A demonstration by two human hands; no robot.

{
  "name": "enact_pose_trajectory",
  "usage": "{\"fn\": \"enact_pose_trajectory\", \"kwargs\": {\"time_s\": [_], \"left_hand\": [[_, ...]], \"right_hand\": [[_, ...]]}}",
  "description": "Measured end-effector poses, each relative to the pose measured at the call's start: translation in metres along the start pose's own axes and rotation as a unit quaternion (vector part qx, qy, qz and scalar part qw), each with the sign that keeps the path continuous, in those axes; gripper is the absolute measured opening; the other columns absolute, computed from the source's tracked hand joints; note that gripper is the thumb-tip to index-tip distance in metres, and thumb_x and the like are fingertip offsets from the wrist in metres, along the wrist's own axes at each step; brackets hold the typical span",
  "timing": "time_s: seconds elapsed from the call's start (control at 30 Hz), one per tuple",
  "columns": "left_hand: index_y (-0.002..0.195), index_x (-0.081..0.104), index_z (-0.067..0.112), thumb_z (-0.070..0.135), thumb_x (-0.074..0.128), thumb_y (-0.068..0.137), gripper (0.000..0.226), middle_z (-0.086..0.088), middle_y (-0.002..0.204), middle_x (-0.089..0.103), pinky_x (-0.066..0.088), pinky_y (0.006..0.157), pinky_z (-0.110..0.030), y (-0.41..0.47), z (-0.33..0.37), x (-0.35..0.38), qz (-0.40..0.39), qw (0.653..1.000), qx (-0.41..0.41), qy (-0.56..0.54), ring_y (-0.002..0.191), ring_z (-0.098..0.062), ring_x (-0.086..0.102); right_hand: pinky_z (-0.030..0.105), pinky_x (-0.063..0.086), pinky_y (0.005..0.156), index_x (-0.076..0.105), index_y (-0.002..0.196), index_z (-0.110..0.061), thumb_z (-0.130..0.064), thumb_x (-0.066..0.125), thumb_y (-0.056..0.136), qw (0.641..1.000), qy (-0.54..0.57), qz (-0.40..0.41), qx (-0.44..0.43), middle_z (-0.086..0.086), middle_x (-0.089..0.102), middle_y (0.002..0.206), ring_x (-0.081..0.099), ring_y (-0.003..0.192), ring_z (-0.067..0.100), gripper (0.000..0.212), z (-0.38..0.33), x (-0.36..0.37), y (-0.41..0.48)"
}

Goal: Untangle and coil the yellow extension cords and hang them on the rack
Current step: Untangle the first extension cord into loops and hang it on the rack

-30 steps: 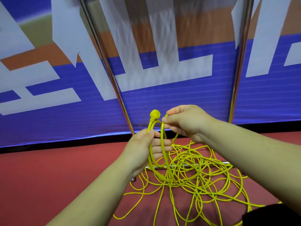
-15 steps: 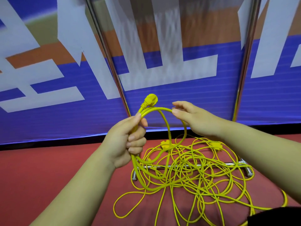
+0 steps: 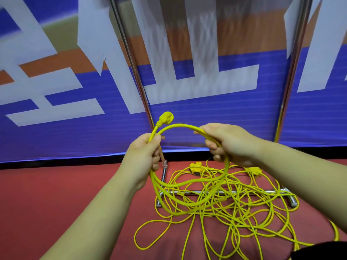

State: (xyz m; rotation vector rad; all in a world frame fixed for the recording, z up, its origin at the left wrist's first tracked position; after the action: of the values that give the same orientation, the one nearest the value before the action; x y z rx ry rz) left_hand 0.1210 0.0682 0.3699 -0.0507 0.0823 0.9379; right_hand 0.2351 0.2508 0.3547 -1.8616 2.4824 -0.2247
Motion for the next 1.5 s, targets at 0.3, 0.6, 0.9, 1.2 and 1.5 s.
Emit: {"fn": "enact_pose_trajectory", "kwargs": {"time_s": [0.3,0.6,0.9,1.2,1.5], "left_hand": [[0.09,0.051,0.012,0.025,0.054,0.102,0.018,-0.001,0.059,0.04,0.051,0.055,-0.041,-0.005,0.004,0.009,-0.06,0.988,0.036,0.14,0.043,-0.015,0.04],[0.077,0.045,0.012,0.032,0.044,0.106,0.035,0.005,0.051,0.034,0.035,0.046,-0.028,0.002,0.012,0.001,0.06,0.989,0.086,0.101,0.041,-0.014,0.033],[0.08,0.041,0.016,0.03,0.038,0.108,0.032,0.001,0.058,0.025,0.029,0.037,-0.02,-0.001,0.023,-0.005,0.108,0.984,0.093,-0.109,0.042,-0.009,0.025],[0.083,0.04,0.017,0.03,0.04,0.108,0.028,0.001,0.059,0.026,0.031,0.038,-0.02,-0.001,0.023,-0.012,0.143,0.969,0.091,-0.18,0.044,-0.009,0.024],[0.096,0.055,0.013,0.012,0.055,0.101,0.004,-0.001,0.068,0.046,0.043,0.042,-0.025,-0.001,0.026,-0.022,0.107,0.961,0.044,-0.25,0.042,-0.009,0.037]], "right_hand": [[0.027,0.022,0.046,0.06,0.095,-0.01,-0.027,0.057,0.1,0.993,-0.066,0.074,-0.062,0.0,0.041,0.057,0.026,0.049,0.013,0.018,-0.009,-0.001,-0.005],[0.021,0.041,0.057,0.06,0.108,-0.011,-0.014,0.069,0.089,0.999,0.017,0.02,-0.039,0.005,0.056,0.064,0.053,0.055,0.012,0.021,0.004,-0.006,-0.002],[0.046,0.047,0.102,0.066,0.114,-0.018,-0.012,0.07,0.077,0.977,0.199,-0.053,0.061,0.012,0.071,0.108,0.067,0.114,0.03,0.038,0.025,0.01,-0.002],[0.053,0.042,0.107,0.058,0.086,-0.021,-0.021,0.072,0.077,0.955,0.274,-0.108,0.023,0.008,0.073,0.116,0.067,0.114,0.031,0.016,0.0,0.042,-0.006],[0.044,0.055,0.069,0.043,0.105,-0.021,-0.015,0.048,0.1,0.977,0.212,-0.004,-0.007,0.003,0.037,0.065,0.038,0.048,0.017,0.009,-0.018,0.024,-0.003]]}}
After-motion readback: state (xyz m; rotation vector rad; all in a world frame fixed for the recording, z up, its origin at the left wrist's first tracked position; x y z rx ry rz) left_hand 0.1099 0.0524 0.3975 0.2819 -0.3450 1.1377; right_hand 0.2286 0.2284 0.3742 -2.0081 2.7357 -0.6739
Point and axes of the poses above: each hand's wrist, its own y-axis towards the middle knuckle, its own x-axis out of the palm, z = x × y, the point moved 5 cm from there along y, towards the middle knuckle
